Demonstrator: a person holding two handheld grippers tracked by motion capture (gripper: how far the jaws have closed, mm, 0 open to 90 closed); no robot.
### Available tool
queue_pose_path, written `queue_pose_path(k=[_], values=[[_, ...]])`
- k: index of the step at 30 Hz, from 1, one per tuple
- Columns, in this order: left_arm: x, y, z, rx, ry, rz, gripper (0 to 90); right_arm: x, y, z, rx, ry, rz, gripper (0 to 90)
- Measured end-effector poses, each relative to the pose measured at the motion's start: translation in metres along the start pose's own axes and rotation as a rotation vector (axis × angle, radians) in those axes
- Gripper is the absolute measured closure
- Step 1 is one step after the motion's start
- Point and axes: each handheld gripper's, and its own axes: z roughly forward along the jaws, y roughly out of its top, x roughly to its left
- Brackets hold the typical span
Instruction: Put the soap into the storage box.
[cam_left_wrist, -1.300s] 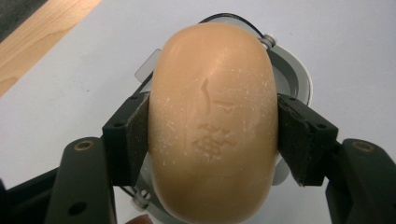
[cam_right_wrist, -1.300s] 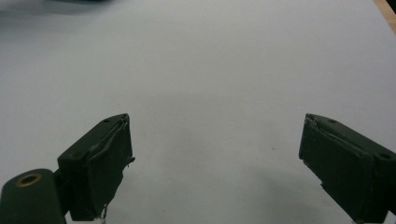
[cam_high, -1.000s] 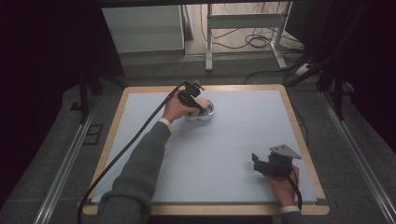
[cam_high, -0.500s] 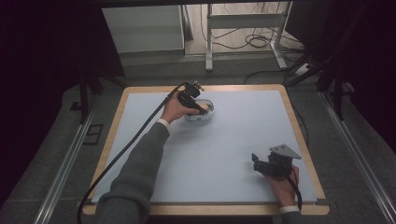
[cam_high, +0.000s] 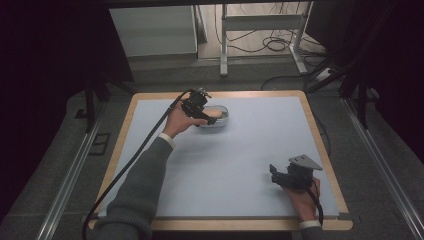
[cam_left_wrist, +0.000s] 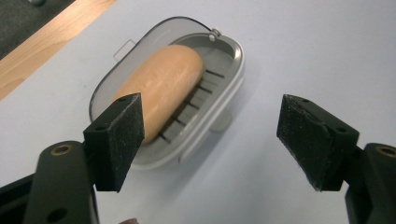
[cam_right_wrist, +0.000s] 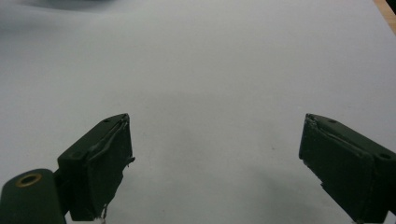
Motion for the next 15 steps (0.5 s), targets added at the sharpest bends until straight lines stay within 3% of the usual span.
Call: queue_pose_path(k=[5,15], values=[[-0.008,-0.019,-0.018,-0.021,0.009,0.005,21.1,0.0,0.0,0.0,0.0,-0.003,-0.001,9.6],[-0.023,-0.078,-0.053,-0.073,0.003,-0.033,19.0,0.0,0.0,0.0,-0.001,-0.005,0.001,9.6]])
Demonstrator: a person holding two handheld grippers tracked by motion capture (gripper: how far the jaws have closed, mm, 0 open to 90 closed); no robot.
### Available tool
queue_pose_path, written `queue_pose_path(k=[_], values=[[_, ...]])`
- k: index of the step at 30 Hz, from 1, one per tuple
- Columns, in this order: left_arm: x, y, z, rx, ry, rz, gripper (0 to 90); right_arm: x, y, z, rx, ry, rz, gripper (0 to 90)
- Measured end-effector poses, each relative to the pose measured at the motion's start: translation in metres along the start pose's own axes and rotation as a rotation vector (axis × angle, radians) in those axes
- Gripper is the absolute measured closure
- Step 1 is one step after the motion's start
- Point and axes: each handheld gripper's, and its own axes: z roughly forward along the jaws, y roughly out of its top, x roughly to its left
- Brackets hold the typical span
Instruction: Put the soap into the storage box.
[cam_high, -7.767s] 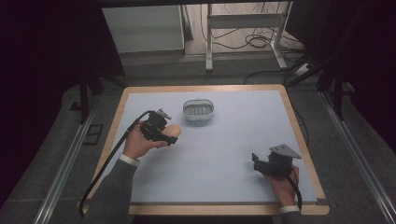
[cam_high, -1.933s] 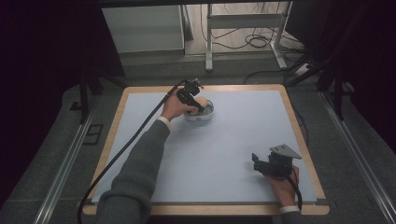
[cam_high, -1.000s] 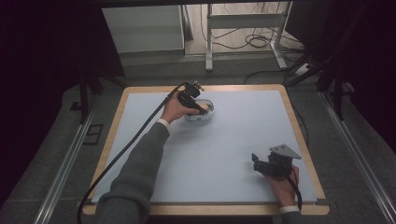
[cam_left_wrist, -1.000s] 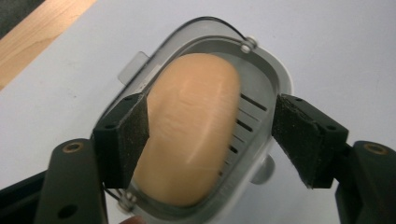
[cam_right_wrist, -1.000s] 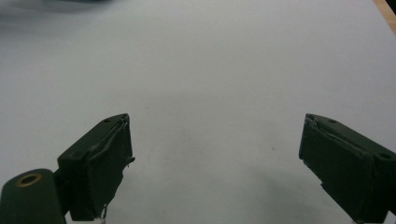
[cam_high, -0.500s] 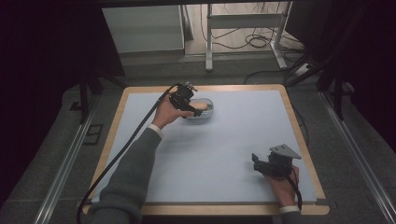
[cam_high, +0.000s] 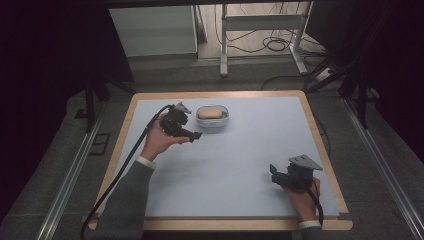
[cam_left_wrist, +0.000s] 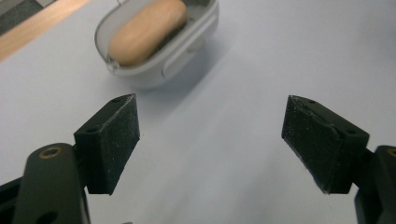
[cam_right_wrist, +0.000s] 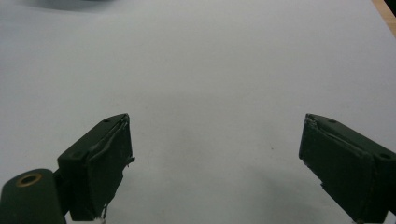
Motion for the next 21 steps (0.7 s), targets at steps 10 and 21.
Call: queue_pose_path(k=[10,21], values=[[-0.008,-0.061,-0.025,-0.051,0.019,-0.061,18.5,0.0,0.0,0.0,0.003,0.003,0.003,9.6],[-0.007,-0.114,-0.037,-0.069,0.04,-0.145,18.2,0.0,0.0,0.0,0.003,-0.001,0.0,9.6]])
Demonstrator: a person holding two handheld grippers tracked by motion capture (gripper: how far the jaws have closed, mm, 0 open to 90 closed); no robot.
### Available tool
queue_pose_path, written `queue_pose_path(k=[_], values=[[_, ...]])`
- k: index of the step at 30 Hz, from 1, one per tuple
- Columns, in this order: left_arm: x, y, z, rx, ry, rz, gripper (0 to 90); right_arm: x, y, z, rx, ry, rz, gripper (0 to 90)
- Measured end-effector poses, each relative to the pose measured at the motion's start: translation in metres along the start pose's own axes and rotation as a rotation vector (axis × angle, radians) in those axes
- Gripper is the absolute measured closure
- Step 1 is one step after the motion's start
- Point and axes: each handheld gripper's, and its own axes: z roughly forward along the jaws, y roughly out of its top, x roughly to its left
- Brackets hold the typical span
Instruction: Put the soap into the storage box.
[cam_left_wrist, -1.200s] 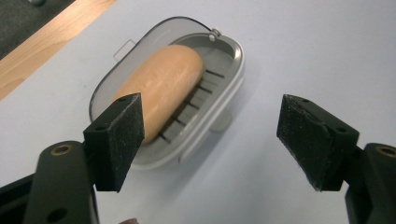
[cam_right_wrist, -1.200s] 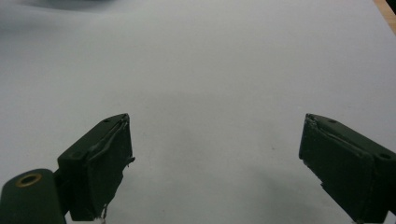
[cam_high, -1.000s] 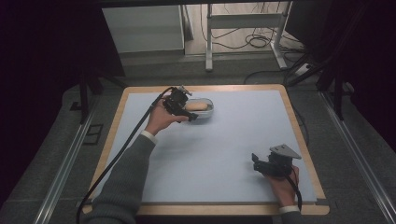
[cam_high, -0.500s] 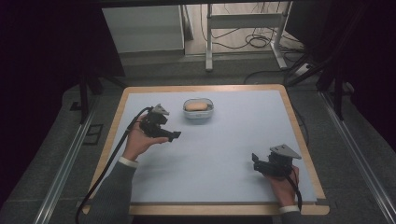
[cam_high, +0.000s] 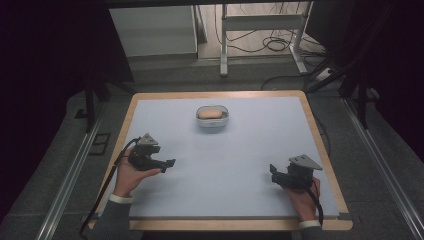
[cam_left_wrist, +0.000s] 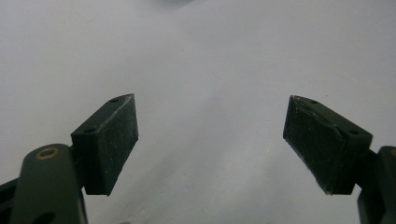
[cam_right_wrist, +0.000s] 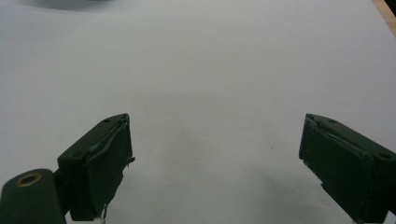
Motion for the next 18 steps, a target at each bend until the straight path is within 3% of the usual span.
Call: queue_pose_path(k=[5,11,18], values=[[-0.0002,-0.007,0.0026,0.014,-0.006,-0.007,18.2,-0.0001,0.0,0.0,0.001,0.001,0.004,9.6],[-0.0004,-0.0059,0.002,-0.004,-0.006,-0.02,18.2,-0.0003,-0.0001,-0.0003,-0.002,0.003,0.003,9.6],[-0.0005,-0.0101,0.0075,0.027,-0.007,-0.017,17.6,-0.0003,0.0003,0.0006,0.005,0.006,0.0,9.6]])
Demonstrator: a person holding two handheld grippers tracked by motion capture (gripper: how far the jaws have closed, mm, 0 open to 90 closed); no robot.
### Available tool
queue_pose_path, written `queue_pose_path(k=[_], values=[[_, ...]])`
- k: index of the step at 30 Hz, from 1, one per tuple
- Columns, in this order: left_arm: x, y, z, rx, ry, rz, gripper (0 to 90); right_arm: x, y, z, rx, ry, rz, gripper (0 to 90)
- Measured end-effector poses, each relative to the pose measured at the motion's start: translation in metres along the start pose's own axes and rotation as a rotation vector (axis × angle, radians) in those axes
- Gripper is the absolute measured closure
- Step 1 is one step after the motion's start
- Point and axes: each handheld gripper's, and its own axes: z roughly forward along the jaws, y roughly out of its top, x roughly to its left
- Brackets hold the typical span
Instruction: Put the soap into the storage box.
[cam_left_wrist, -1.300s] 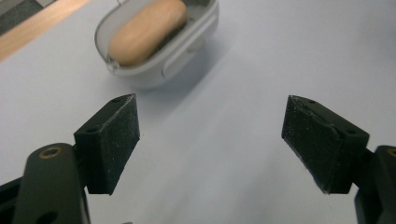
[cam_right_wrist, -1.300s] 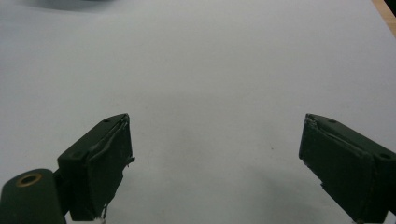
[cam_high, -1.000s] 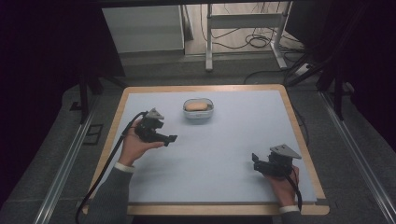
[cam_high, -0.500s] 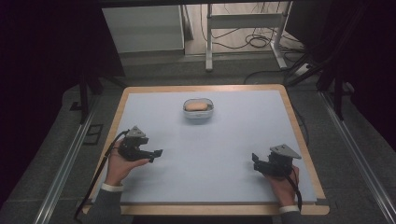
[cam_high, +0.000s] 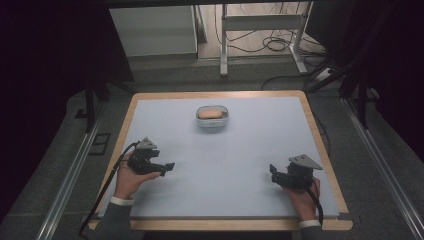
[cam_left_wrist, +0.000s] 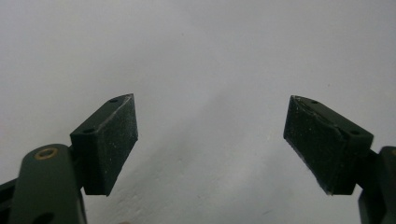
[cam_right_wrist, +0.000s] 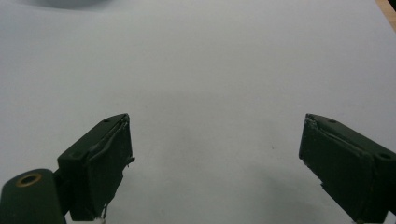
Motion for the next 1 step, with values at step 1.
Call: queue_pose_path(k=[1], values=[[-0.0001,-0.0002,0.0005,0.001,0.001,-0.001,17.6,-0.0001,0.0001,0.0,0.001,0.002,0.0,9.6]])
